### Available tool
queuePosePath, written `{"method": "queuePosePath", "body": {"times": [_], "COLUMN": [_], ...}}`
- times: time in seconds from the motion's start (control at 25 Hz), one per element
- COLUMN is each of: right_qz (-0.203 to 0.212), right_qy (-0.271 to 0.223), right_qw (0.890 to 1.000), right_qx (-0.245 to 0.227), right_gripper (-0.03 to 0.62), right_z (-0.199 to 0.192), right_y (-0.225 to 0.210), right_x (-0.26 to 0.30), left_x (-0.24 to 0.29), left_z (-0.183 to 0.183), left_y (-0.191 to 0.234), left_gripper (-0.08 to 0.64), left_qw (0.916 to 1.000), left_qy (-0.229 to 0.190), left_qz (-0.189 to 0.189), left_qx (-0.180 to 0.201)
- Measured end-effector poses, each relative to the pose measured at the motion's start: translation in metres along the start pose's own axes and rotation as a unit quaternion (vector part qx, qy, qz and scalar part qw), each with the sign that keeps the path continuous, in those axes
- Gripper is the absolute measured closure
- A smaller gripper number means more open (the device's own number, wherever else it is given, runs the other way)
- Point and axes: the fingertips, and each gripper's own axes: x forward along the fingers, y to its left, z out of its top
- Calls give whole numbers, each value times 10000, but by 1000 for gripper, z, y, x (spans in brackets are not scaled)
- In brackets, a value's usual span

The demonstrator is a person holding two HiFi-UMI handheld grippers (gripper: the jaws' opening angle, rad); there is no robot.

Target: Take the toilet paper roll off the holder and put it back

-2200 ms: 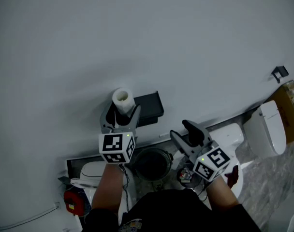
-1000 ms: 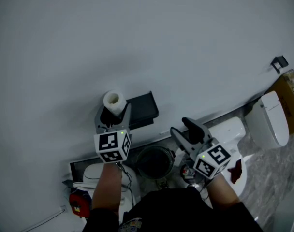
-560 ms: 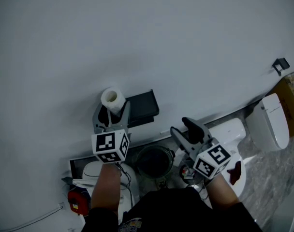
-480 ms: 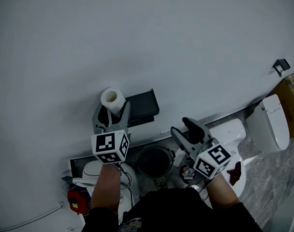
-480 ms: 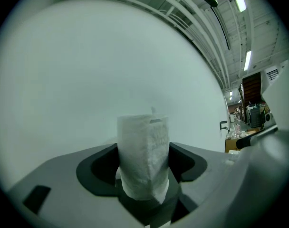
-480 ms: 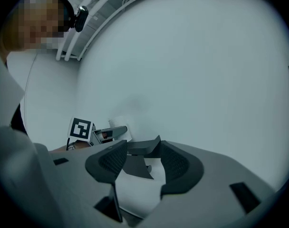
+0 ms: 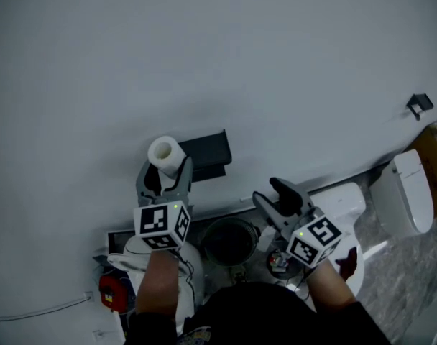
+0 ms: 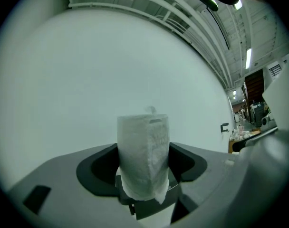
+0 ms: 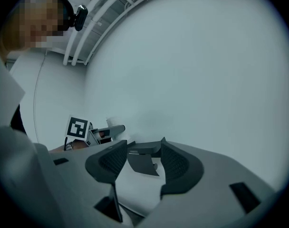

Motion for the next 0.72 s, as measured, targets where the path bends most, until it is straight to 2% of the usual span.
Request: {"method": "queuePosePath", "body": {"times": [0.28, 0.72], "right_qz": [228, 711], "right_qy": [19, 9], "right_qw": [9997, 9974], "right_qx": [-9, -67], "right_gripper": [382, 383], "right_z": [5, 13], "right_y": [5, 30], "right_x": [-46, -136], "left_x": [-41, -136], "left_z": [10, 12], "left_y": [-43, -120], "left_gripper": [253, 253], "left_qw": [9999, 9992], "left_qy": [-23, 10], "left_qz": [128, 408], "left_qx": [29, -33]}}
